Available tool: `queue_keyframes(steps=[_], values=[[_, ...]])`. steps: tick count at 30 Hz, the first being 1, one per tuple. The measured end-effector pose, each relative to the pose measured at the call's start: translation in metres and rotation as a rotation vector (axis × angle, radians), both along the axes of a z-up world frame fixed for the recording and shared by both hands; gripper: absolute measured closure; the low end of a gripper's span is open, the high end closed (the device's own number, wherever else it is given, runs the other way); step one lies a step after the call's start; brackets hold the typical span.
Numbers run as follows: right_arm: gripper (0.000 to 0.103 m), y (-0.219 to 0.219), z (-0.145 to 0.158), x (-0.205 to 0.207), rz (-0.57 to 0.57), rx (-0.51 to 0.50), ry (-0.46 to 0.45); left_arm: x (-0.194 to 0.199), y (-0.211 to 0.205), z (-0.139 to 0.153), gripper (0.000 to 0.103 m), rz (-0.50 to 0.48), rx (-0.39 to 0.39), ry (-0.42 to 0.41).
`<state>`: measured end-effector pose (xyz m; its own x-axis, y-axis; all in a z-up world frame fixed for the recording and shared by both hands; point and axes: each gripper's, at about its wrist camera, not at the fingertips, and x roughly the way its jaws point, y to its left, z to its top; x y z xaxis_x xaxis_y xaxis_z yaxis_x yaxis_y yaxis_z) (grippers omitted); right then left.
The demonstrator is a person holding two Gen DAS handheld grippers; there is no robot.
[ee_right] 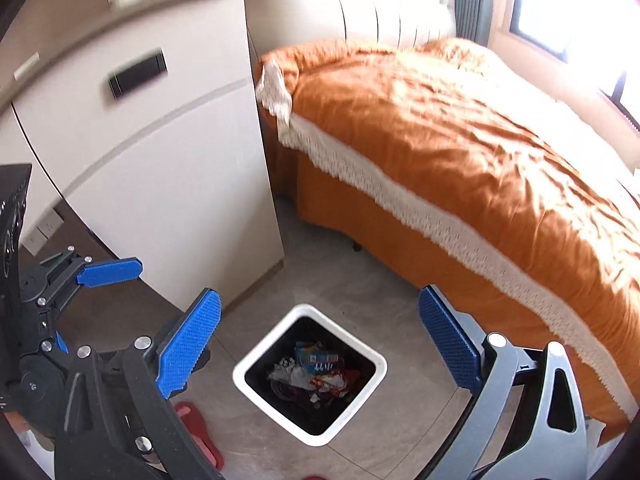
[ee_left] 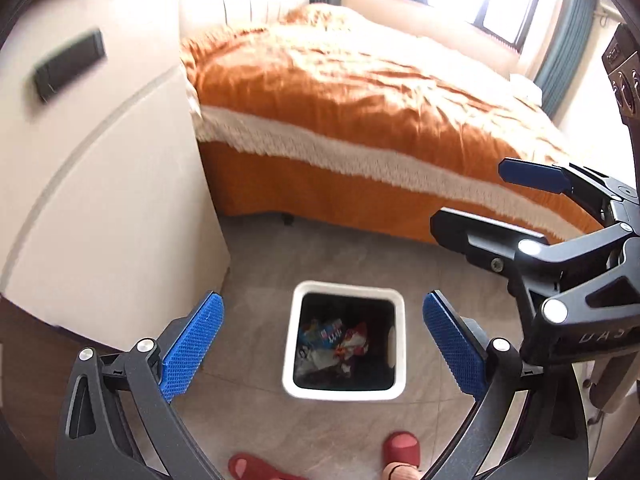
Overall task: Collect trash
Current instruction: 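Move both open tools back over the desk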
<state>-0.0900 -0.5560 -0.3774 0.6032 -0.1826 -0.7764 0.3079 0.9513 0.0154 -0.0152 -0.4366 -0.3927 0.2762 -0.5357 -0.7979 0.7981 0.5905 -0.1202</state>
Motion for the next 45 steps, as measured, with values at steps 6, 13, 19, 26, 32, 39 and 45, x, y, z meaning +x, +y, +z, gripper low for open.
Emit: queue_keyframes(steps=[6,13,19,26,32,39,45], values=[[0.004,0.012,0.089,-0.001,0.003,-0.037,-0.111,-0.001,0.024,0.081,0.005,0.046,-0.065,-0.058],[0.004,0.033,0.161,0.007,0.031,-0.049,-0.208,0.006,0.063,0.159,0.005,0.138,-0.121,-0.107],[0.004,0.074,0.212,0.035,0.126,-0.057,-0.283,0.026,0.114,0.215,0.005,0.261,-0.163,-0.169],[0.004,0.139,0.263,0.089,0.242,-0.055,-0.382,0.060,0.187,0.260,0.005,0.400,-0.180,-0.258],[0.004,0.200,0.292,0.135,0.352,-0.055,-0.441,0.085,0.256,0.287,0.005,0.531,-0.202,-0.323],[0.004,0.265,0.320,0.176,0.461,-0.018,-0.509,0.107,0.322,0.313,0.005,0.651,-0.174,-0.381],[0.004,0.311,0.337,0.209,0.587,0.013,-0.537,0.121,0.365,0.325,0.005,0.783,-0.151,-0.419]])
